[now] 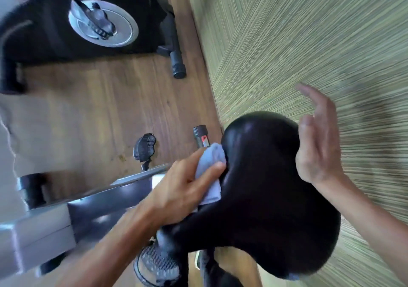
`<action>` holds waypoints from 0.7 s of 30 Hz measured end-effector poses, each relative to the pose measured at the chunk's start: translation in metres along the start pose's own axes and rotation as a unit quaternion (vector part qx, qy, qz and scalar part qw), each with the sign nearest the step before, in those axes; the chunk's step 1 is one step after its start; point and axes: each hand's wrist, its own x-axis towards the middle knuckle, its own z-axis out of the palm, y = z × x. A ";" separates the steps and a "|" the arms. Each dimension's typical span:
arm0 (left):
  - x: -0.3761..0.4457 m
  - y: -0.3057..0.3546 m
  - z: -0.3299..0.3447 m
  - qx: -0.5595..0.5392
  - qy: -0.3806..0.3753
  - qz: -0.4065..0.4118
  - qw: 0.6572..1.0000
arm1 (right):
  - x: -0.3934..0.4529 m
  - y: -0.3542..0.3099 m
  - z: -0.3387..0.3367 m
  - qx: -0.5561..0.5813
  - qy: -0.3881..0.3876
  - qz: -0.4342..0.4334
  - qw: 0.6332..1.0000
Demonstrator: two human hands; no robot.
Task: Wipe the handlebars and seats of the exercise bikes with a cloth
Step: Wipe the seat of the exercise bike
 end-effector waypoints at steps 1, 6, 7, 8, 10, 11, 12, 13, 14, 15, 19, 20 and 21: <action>-0.018 -0.001 -0.005 0.023 -0.015 0.010 1.000 | 0.001 0.001 0.000 0.005 0.003 0.001 1.000; -0.076 0.016 -0.001 0.226 0.042 0.149 0.962 | -0.005 0.001 0.000 0.029 0.030 -0.014 0.999; -0.076 0.016 0.008 0.284 0.073 0.161 0.943 | -0.005 0.000 0.001 0.026 0.036 -0.016 0.999; -0.069 0.019 0.018 0.336 0.099 0.167 0.922 | -0.005 0.000 0.002 0.022 0.038 -0.014 0.999; -0.045 0.028 0.037 0.408 0.124 0.168 0.889 | -0.003 0.001 0.003 0.017 0.033 -0.007 0.999; -0.034 0.034 0.043 0.426 0.129 0.163 0.880 | -0.002 0.001 0.002 0.020 0.031 -0.001 0.999; -0.031 0.038 0.047 0.435 0.139 0.165 0.874 | -0.003 0.000 0.002 0.026 0.028 0.003 0.999; -0.035 0.037 0.048 0.436 0.154 0.170 0.870 | -0.004 0.001 0.001 0.033 0.026 -0.001 0.999; -0.043 0.032 0.045 0.431 0.163 0.175 0.870 | -0.005 0.001 0.001 0.037 0.025 -0.005 0.999; -0.057 0.025 0.042 0.425 0.171 0.175 0.872 | -0.006 0.002 0.000 0.038 0.028 -0.013 0.999; -0.098 0.003 0.035 0.409 0.257 0.134 0.865 | -0.002 0.002 0.002 0.042 0.037 -0.017 0.998; -0.094 0.005 0.039 0.413 0.275 0.130 0.858 | -0.002 0.001 0.002 0.041 0.037 -0.014 0.998; -0.084 0.008 0.044 0.423 0.285 0.136 0.850 | -0.002 0.001 0.002 0.039 0.037 -0.014 0.998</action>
